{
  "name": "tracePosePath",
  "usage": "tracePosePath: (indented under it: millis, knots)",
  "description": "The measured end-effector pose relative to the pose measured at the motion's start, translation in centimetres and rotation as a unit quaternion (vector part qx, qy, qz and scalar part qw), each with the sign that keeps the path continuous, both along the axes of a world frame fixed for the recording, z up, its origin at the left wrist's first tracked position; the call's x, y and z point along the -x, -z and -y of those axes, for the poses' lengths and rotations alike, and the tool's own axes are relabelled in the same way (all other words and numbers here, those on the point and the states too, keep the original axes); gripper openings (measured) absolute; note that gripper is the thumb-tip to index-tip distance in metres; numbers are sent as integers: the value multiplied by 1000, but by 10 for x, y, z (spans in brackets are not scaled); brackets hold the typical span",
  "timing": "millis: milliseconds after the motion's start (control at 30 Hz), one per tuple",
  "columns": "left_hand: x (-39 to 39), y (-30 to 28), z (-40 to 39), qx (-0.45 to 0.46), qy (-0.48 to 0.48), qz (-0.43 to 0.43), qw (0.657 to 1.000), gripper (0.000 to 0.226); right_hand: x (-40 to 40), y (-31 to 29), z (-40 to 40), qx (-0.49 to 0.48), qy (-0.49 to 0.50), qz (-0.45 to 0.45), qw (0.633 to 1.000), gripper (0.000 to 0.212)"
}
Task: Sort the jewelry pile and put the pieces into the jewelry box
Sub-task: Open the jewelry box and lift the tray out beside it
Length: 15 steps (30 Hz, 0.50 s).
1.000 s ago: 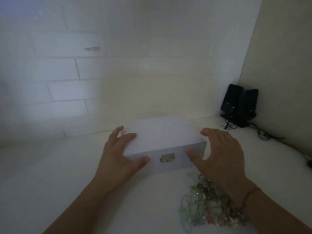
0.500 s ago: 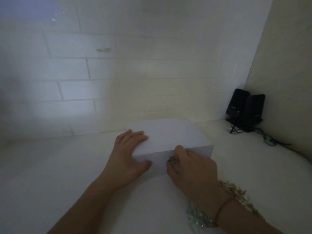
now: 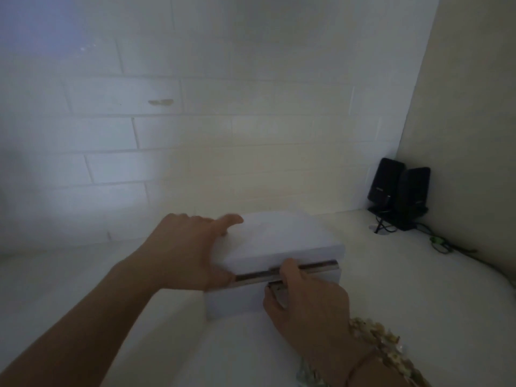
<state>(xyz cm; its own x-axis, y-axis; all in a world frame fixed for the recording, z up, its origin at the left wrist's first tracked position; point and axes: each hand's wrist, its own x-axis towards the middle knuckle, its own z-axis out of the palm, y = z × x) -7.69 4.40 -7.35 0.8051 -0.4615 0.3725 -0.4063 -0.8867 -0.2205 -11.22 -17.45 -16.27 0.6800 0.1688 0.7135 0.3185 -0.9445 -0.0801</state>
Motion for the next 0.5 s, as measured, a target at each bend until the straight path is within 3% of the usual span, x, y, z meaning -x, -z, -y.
tracePosePath:
  millis: [67, 133, 267, 367, 500]
  knots:
    - [-8, -14, -8, 98, 20, 8, 995, 82, -1, 0, 2, 7, 4, 0, 1000, 28]
    - [-24, -20, -15, 279, 37, 37, 959, 64, -2, 0, 3, 13, 2, -1, 1000, 29]
    - [-74, -4, -8, 591, -32, 26, 806, 37, -4, 0, 7, 13, -13, -13, 1000, 35]
    - [-99, 23, -7, 679, -57, -11, 732, 21, -5, -1, 10, 19, -24, -16, 999, 31]
    - [-102, 44, -7, 705, -64, -44, 705, 17, -6, -1, 14, 20, -32, -18, 999, 32]
